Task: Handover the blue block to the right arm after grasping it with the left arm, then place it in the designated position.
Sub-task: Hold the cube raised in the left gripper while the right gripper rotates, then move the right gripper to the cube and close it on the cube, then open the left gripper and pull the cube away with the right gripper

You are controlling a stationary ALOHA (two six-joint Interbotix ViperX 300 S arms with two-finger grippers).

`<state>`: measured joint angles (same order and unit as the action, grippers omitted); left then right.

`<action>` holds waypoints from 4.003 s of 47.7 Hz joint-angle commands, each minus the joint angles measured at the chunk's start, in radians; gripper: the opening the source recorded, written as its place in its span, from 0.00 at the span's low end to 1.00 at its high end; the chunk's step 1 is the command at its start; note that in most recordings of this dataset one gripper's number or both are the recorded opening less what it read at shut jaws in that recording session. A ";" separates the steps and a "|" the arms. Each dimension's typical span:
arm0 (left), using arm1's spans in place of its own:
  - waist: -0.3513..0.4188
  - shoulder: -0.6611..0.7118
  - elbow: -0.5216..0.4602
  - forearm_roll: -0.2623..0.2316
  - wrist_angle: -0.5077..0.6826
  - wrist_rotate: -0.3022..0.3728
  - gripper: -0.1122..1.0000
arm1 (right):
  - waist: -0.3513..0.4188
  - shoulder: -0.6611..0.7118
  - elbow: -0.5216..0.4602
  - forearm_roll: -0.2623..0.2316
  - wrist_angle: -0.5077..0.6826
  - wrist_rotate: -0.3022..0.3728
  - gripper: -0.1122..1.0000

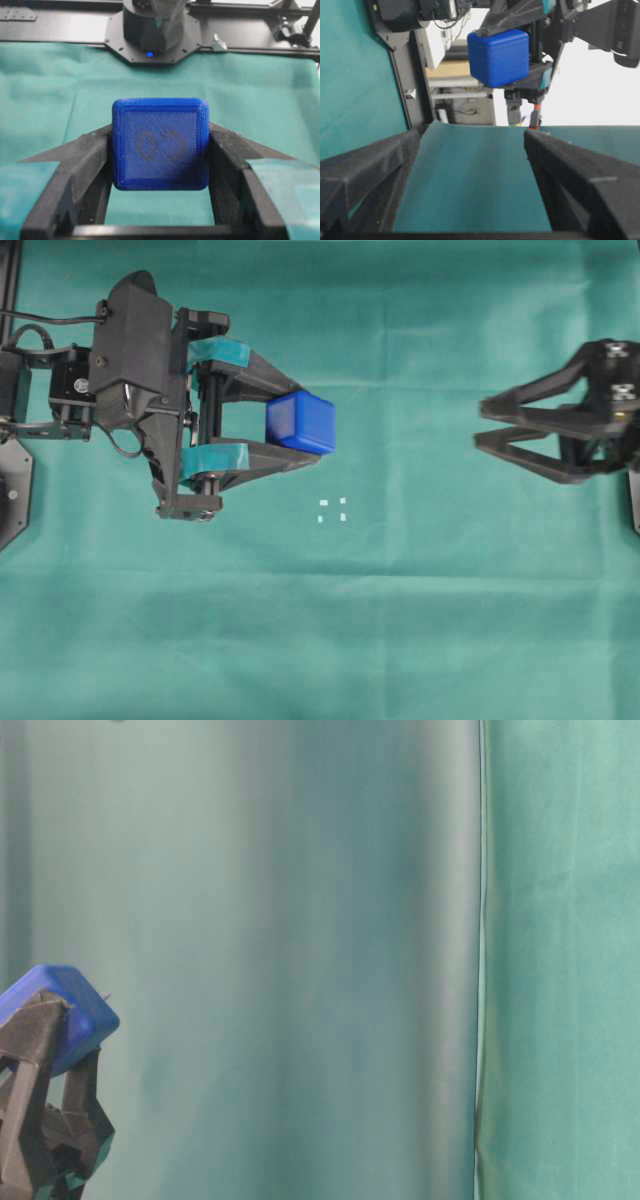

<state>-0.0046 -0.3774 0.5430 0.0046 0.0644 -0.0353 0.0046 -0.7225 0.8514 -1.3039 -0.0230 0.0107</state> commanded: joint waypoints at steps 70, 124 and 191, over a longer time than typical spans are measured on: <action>0.002 -0.021 -0.008 0.000 0.006 0.002 0.52 | 0.002 0.518 -0.480 0.000 -0.037 0.002 0.95; -0.002 -0.021 -0.008 0.000 0.011 0.000 0.52 | 0.002 0.509 -0.463 0.037 0.038 0.040 0.64; -0.025 -0.049 0.012 -0.008 0.015 -0.005 1.00 | 0.003 0.488 -0.439 0.037 0.040 0.040 0.64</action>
<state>-0.0245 -0.3973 0.5599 0.0000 0.0828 -0.0414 0.0123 -0.1994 0.4126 -1.2701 0.0123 0.0476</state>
